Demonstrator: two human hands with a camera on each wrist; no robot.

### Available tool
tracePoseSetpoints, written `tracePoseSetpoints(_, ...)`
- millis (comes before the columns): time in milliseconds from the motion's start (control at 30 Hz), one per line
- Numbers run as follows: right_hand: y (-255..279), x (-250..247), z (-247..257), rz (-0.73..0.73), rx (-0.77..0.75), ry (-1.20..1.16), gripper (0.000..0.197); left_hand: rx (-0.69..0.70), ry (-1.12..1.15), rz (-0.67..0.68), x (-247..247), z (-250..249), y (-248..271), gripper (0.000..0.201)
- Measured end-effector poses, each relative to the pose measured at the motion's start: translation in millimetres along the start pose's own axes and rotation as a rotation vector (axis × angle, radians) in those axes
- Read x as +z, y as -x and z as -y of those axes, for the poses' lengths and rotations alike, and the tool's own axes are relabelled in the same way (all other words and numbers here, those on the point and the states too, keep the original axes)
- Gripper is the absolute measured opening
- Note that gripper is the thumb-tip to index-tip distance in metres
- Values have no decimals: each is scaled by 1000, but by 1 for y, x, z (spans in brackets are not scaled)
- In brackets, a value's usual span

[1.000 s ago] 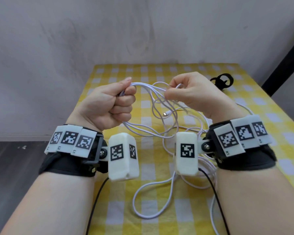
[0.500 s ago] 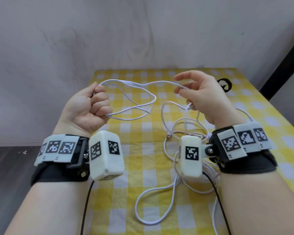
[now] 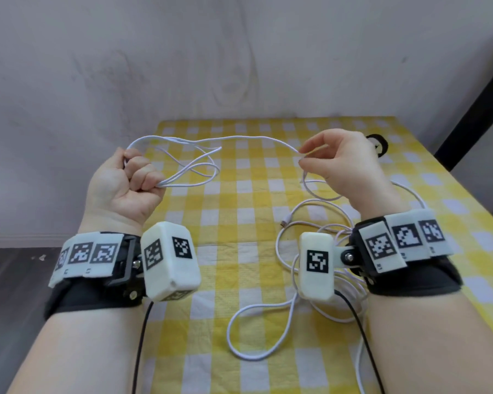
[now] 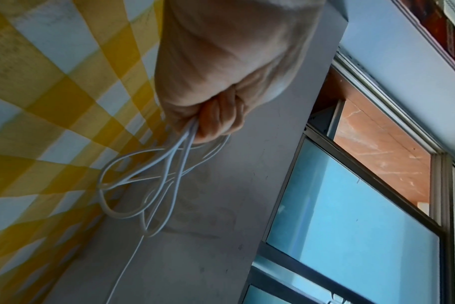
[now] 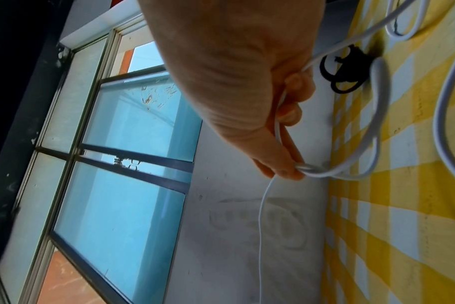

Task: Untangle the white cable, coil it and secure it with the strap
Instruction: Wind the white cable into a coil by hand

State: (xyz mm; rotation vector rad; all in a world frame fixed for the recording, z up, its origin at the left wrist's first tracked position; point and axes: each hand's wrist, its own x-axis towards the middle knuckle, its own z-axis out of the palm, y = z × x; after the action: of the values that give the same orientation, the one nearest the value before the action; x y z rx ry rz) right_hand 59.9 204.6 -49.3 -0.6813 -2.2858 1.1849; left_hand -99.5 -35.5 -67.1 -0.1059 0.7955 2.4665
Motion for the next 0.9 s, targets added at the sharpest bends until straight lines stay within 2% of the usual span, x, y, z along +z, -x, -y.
tracePoseSetpoints(100,3,3,4,43,12,104,13,66,-45,106,6,4,4,44)
tracePoseSetpoints(267,7,13,10,159,29,195,13,162,-192,378,17,15,13,26)
tracePoseSetpoints(400,9,22,14,249,2,238,18,152,-297,571,19,24,16,25)
tracePoseSetpoints(500,10,29,16,298,-9,277,21,124,-396,693,19,30,17,16)
tracePoseSetpoints(600,10,33,16,315,-3,233,20,67,-428,798,19,35,20,11)
tracePoseSetpoints(700,12,33,17,309,2,113,14,25,-465,805,19,35,21,11)
tracePoseSetpoints(800,6,29,17,263,111,-53,21,5,-491,767,20,35,22,10)
tracePoseSetpoints(900,-4,23,18,64,179,-91,39,-32,-532,686,20,34,23,19)
